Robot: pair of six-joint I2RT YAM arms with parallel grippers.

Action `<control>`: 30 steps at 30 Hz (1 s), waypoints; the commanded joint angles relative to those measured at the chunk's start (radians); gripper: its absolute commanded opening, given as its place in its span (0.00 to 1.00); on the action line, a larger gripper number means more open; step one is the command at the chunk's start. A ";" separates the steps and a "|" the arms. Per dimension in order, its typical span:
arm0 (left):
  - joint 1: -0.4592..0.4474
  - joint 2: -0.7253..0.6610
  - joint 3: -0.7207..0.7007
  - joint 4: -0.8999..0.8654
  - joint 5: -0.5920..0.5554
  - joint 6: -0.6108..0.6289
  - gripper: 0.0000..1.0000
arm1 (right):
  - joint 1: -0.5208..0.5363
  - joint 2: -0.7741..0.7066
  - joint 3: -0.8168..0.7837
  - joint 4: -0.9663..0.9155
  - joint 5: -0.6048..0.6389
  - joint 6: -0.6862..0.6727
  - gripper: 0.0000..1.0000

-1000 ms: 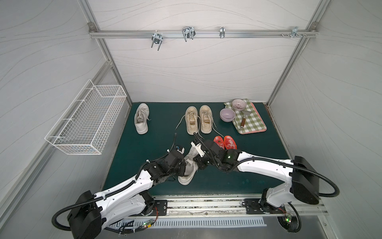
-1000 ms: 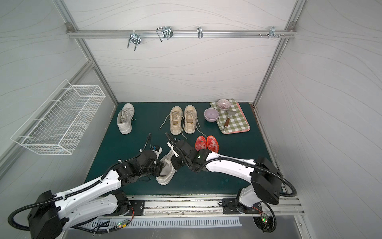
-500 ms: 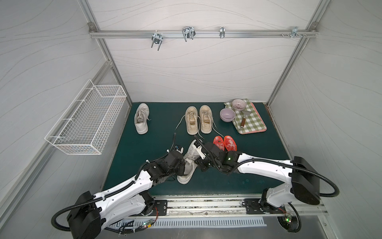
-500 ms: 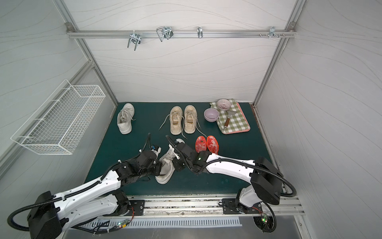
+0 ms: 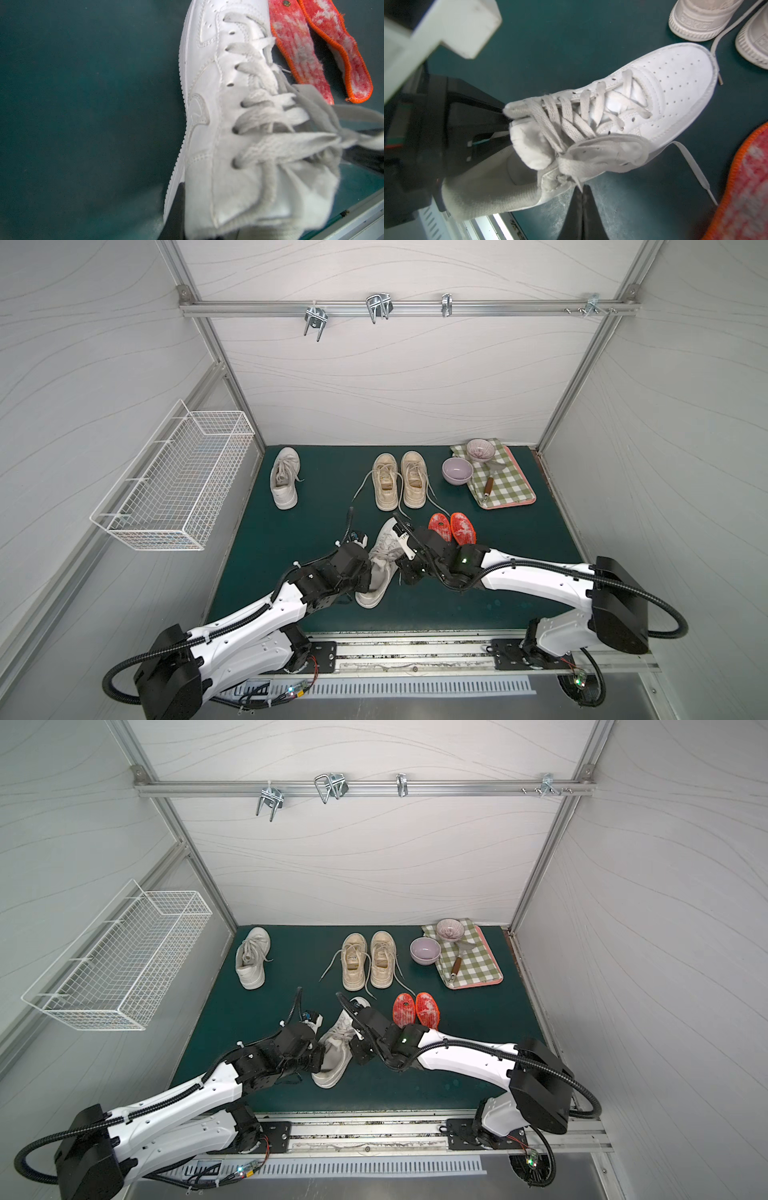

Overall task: Remove the insole from the shoe
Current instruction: Untie the shoelace on the shoe.

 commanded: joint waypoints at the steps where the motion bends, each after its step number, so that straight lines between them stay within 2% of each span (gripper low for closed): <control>1: 0.001 -0.031 0.026 0.072 -0.092 -0.035 0.00 | 0.003 -0.051 -0.023 -0.046 0.079 0.011 0.00; 9: 0.062 -0.031 0.020 0.045 -0.092 -0.072 0.00 | -0.047 -0.126 -0.079 -0.079 0.146 0.051 0.00; 15: 0.144 -0.041 0.001 0.045 -0.033 -0.094 0.00 | -0.145 -0.220 -0.128 -0.121 0.163 0.073 0.00; 23: 0.159 -0.023 0.008 0.052 -0.024 -0.095 0.00 | -0.258 -0.329 -0.170 -0.176 0.153 0.071 0.00; 30: 0.165 -0.006 0.018 0.054 -0.023 -0.095 0.00 | -0.281 -0.366 -0.193 -0.180 0.137 0.091 0.00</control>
